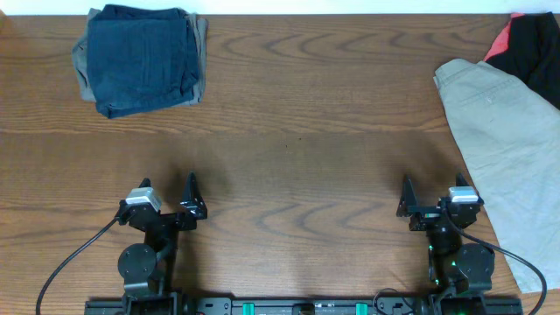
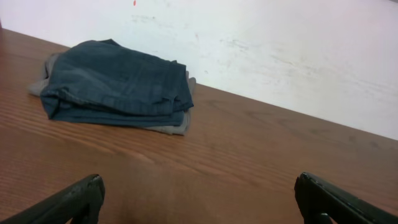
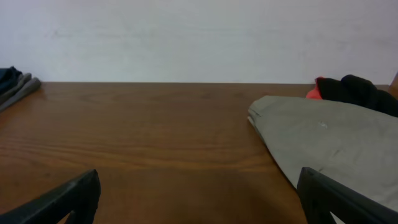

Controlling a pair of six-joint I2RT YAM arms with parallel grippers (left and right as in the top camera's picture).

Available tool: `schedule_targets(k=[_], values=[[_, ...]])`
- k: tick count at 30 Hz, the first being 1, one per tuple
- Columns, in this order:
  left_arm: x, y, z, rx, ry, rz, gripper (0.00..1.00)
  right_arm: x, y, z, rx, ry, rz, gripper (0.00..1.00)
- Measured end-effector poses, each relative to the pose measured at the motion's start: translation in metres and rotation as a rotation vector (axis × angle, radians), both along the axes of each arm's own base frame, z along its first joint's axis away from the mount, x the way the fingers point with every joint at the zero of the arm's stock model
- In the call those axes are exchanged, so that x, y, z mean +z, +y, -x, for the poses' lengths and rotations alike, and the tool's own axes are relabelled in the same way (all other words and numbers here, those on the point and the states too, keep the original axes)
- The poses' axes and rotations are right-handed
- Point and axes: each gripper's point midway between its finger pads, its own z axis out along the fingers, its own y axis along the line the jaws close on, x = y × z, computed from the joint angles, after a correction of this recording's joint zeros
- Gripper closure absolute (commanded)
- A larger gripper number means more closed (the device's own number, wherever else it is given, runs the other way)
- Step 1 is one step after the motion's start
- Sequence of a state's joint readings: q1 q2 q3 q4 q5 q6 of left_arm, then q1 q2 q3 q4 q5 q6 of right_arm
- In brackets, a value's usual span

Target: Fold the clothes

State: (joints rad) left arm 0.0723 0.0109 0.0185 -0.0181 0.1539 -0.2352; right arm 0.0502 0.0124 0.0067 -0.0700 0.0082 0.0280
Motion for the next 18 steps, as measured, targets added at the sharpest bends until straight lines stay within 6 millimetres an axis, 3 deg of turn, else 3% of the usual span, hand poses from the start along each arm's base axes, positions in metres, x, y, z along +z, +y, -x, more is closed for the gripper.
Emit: schedule_targets(k=[18], values=[[0.0,0.0,0.0,0.0,0.0,0.0,0.02,0.0001,0.0003,0.0,-0.004,0.003,-0.088,0.01]])
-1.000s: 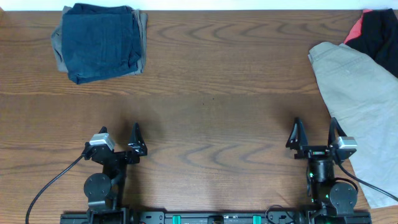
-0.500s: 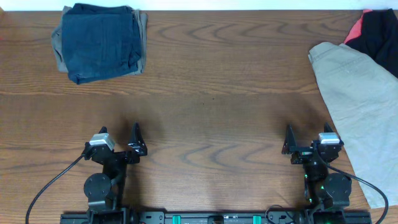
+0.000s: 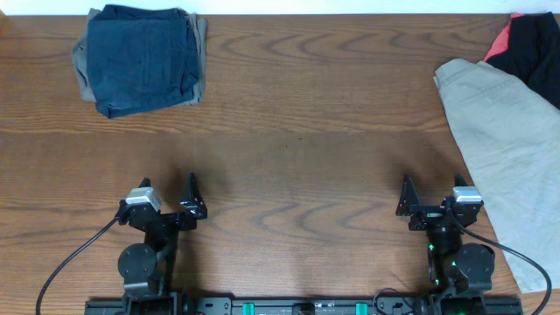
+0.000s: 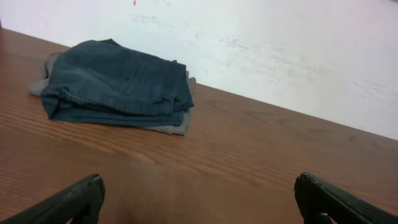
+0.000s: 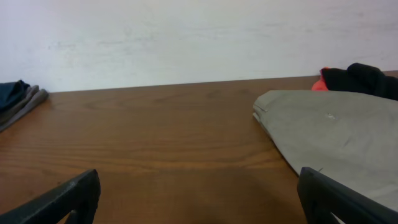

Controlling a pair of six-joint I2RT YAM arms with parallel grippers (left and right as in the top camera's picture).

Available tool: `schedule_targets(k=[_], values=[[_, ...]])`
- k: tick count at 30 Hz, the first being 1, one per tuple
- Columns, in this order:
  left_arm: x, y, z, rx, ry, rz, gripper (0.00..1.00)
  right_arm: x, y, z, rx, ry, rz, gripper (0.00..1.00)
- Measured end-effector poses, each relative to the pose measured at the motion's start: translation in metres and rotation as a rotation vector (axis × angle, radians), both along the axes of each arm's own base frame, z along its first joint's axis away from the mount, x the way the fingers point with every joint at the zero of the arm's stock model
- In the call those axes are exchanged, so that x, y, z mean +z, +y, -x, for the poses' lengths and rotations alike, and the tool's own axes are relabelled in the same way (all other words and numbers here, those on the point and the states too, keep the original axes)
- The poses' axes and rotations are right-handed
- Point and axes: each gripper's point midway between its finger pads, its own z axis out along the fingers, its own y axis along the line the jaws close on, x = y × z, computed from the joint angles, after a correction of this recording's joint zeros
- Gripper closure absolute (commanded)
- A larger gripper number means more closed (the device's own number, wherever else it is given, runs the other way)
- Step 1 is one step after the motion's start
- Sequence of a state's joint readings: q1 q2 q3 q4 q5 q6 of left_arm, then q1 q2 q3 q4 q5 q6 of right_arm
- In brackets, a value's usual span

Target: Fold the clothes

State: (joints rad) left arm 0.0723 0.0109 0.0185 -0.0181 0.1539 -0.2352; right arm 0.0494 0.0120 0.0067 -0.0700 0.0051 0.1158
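Observation:
A folded stack, dark blue garment point(image 3: 142, 54) on top of a grey one, lies at the table's far left corner and shows in the left wrist view as the blue stack point(image 4: 118, 87). An unfolded beige garment point(image 3: 507, 149) is spread along the right edge, with a black and red garment point(image 3: 534, 44) behind it; both show in the right wrist view, the beige one point(image 5: 339, 140) and the black one point(image 5: 364, 78). My left gripper point(image 3: 166, 199) and right gripper point(image 3: 430, 199) rest open near the front edge, nothing between their fingers.
The brown wooden table point(image 3: 297, 131) runs to a white wall point(image 4: 280, 43) at the back. Cables trail from both arm bases at the front edge.
The right wrist camera now sits slightly tilted, the table's far edge slanting and lying lower in view. The right gripper has shifted a touch in the overhead view. The clothes and left arm are unchanged.

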Motion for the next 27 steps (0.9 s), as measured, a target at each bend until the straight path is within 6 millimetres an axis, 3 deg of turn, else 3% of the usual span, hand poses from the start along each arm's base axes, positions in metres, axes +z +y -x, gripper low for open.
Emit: schedule_targets(k=[27], values=[[0.0,0.0,0.0,0.0,0.0,0.0,0.02,0.0,0.0,0.0,-0.001,0.002,-0.034,0.01]])
